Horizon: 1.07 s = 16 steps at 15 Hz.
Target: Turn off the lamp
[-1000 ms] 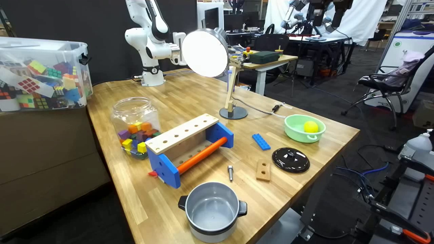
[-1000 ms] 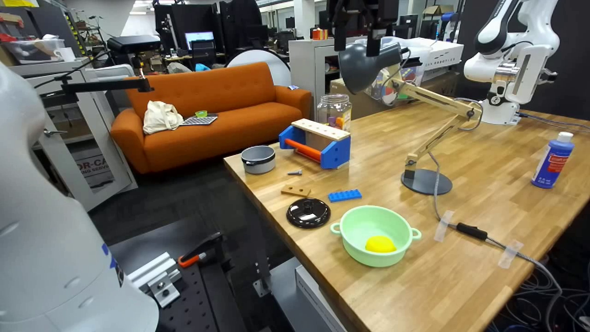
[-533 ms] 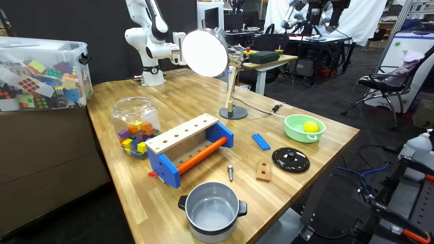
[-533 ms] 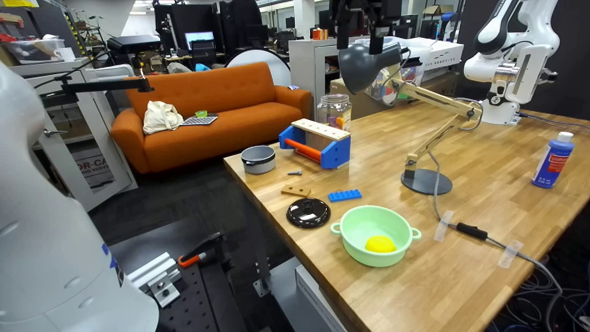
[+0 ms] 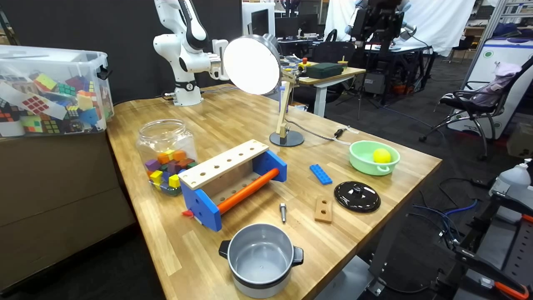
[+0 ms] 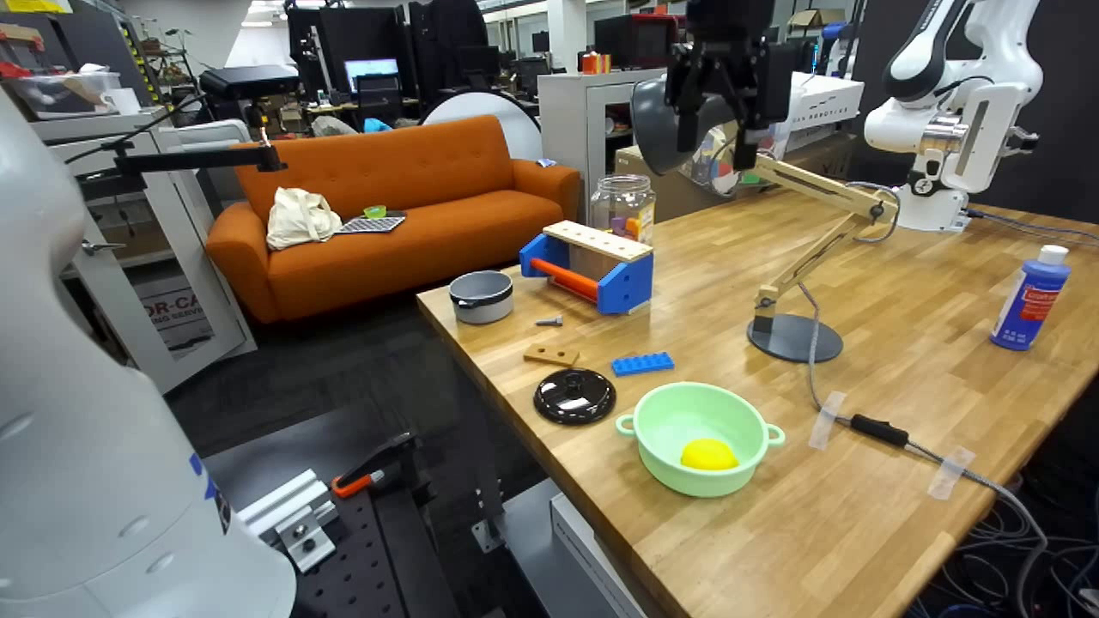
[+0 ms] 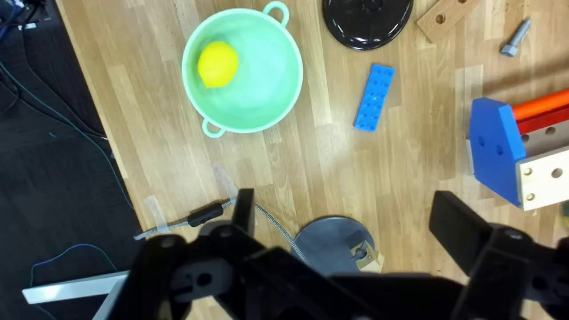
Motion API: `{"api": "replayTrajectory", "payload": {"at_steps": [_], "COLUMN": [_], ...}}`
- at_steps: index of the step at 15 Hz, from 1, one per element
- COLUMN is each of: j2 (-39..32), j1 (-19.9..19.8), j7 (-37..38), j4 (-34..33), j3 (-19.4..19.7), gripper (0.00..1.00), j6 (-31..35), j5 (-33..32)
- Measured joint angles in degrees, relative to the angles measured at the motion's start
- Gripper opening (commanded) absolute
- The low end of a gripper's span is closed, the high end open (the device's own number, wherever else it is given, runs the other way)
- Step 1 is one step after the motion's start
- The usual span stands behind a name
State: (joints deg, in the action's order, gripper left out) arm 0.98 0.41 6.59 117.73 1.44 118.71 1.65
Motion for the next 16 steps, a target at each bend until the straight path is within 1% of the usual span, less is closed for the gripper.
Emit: {"api": "replayTrajectory", "payload": {"at_steps": [2,4,11,16], "j2": [-5.82,-9.57,-9.39,-10.62], "j1": [-0.15,-0.42,-0.42,-0.40], "j7": [2.77,4.02,4.66,4.66], "j4": [-3.14,-5.67,-6.64,-6.68], "j3": [0.47,0.89,0.85,0.77], "gripper": [1.00,1.00,1.00,1.00], "j6": [0.31,0.29,-0.08,0.53], "j5": [-0.26,-0.41,-0.41,1.25]}}
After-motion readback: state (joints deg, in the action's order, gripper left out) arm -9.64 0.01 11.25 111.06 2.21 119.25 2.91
